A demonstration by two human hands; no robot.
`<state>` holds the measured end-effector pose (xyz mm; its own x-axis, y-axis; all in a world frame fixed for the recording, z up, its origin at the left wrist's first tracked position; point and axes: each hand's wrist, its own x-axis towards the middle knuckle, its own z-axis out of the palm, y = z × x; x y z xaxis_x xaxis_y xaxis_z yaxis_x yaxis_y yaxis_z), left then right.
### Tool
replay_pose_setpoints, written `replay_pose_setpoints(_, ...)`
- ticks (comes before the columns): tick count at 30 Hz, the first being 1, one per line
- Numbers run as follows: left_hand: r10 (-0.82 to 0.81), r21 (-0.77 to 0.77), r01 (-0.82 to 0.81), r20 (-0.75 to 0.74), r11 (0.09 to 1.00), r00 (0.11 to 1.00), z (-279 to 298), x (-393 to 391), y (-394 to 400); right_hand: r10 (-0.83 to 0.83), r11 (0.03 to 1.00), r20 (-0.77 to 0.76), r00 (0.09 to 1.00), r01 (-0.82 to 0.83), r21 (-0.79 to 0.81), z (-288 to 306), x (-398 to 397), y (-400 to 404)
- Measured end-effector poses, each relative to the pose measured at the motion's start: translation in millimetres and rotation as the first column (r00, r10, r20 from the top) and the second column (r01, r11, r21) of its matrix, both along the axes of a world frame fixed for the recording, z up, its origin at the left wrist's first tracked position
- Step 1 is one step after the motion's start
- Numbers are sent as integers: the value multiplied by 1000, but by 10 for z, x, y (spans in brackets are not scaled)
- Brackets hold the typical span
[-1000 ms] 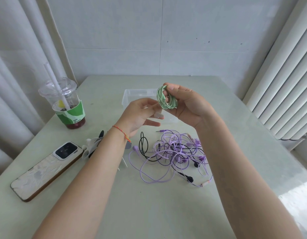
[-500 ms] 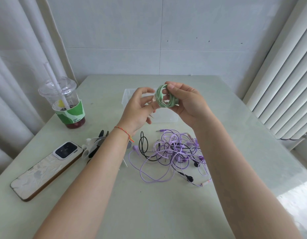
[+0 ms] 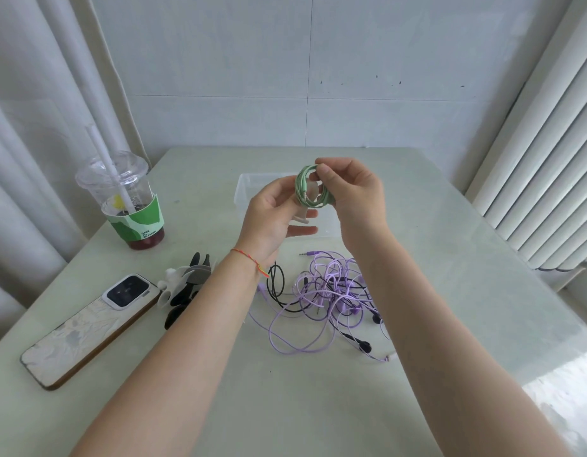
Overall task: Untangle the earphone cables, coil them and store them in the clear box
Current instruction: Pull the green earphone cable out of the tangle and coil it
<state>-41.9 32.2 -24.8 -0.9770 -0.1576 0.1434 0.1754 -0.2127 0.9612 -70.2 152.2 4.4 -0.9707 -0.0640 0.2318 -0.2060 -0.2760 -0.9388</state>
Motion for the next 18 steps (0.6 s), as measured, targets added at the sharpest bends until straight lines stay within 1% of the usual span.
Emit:
replay_pose_setpoints(4,-30,96,29,0,995,1000,-5,-1,47,-182,970,-145,973,201,137,-37,23,-68)
replay_pose_setpoints(7,-57,116,58,-10,992,998,16,16,86,-258,927,-244,935,310,210,-73,29,-90)
replay_pose_setpoints(11,-101,115,104,-29,988,994,49,41,108,-279,901,-296,914,355,249,-103,31,-93)
replay_pose_setpoints(16,-237,64,239,-36,969,971,84,67,52,-304,885,-317,898,390,256,-104,9,-67)
replay_pose_setpoints(18,-230,66,231,-25,971,973,79,70,38,-304,883,-310,901,389,264,-99,-5,-61)
